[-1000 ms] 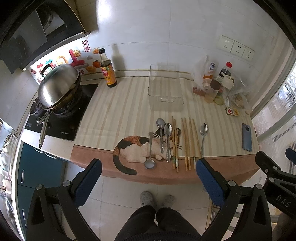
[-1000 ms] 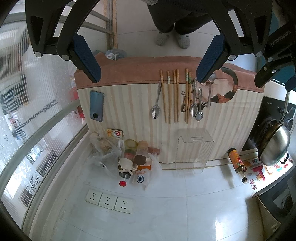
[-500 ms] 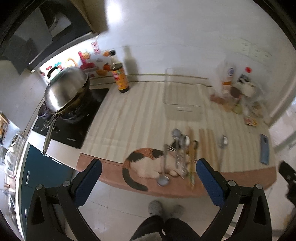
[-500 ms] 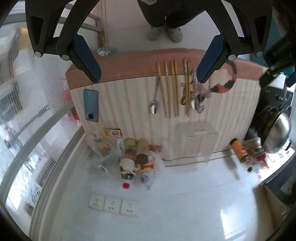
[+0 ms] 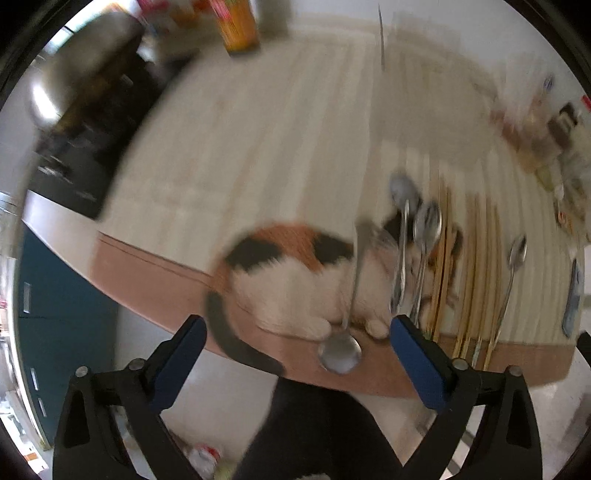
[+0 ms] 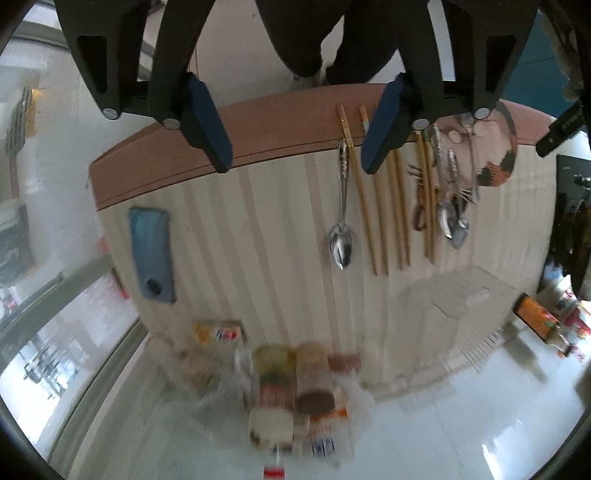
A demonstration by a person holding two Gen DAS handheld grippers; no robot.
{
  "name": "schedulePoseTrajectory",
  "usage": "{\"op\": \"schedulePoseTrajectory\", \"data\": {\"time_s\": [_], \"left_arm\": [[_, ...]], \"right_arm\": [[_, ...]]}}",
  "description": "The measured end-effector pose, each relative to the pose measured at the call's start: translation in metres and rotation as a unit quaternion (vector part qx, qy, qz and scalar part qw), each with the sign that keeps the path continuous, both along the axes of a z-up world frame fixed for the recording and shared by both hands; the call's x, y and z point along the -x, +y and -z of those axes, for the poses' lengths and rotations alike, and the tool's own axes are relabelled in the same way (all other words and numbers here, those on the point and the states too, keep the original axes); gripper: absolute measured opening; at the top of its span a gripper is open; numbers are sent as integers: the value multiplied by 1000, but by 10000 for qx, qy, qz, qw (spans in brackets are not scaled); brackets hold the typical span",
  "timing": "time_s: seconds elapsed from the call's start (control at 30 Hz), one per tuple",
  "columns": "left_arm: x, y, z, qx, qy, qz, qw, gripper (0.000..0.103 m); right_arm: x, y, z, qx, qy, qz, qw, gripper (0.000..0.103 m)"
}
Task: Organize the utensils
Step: 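Grasp the round-bowled silver spoon with left tool while right tool grasps another silver spoon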
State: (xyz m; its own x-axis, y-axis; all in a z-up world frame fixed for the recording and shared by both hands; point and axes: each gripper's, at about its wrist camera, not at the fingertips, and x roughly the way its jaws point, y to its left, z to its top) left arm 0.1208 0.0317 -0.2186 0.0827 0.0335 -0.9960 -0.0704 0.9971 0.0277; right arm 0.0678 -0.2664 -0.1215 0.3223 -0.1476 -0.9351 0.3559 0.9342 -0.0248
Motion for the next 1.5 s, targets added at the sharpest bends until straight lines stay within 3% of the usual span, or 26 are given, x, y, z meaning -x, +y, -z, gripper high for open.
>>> {"op": "schedulePoseTrajectory", "data": {"time_s": [0.1,0.2,0.43,0.6,0.67,0.8,0.97,1.2,1.27,1.33,1.37,1.43,1.5], "left_arm": [[1,-11,38,182,595,265,9977,83],[6,-21,64,197,997,529,9934,82],[22,-32,92,83,1384,873,9865,81],[36,-35,101,108,1390,969,9855,61],[37,-35,99,104,1305,1023,9861,39],[35,-40,96,131,1272,1033,9864,38],[28,-33,96,165,1171,913,9888,38],[-2,-20,96,105,984,872,9913,38],[-8,-24,91,61,914,884,9919,38],[-14,-24,89,40,863,883,9923,38],[-20,-26,86,35,844,883,9925,38],[-27,-25,79,24,793,888,9929,38],[-39,-21,70,231,535,868,9945,38]], "right_arm": [[-14,-4,32,-142,332,73,9993,68],[-22,-6,59,-101,674,148,9976,68],[-33,-10,101,-250,1265,293,9912,68],[-40,-4,114,-261,1393,238,9896,68],[-44,-1,119,-274,1400,243,9895,68],[-52,-4,123,-301,1348,315,9899,68],[-72,-7,124,-502,1161,314,9915,61],[-111,5,126,-512,832,249,9949,57],[-129,13,129,-460,829,223,9953,50],[-139,20,134,-252,854,143,9959,30],[-143,23,134,-222,808,95,9964,28],[-149,27,134,-155,763,129,9969,12],[-153,30,135,-188,793,223,9964,9]]}}
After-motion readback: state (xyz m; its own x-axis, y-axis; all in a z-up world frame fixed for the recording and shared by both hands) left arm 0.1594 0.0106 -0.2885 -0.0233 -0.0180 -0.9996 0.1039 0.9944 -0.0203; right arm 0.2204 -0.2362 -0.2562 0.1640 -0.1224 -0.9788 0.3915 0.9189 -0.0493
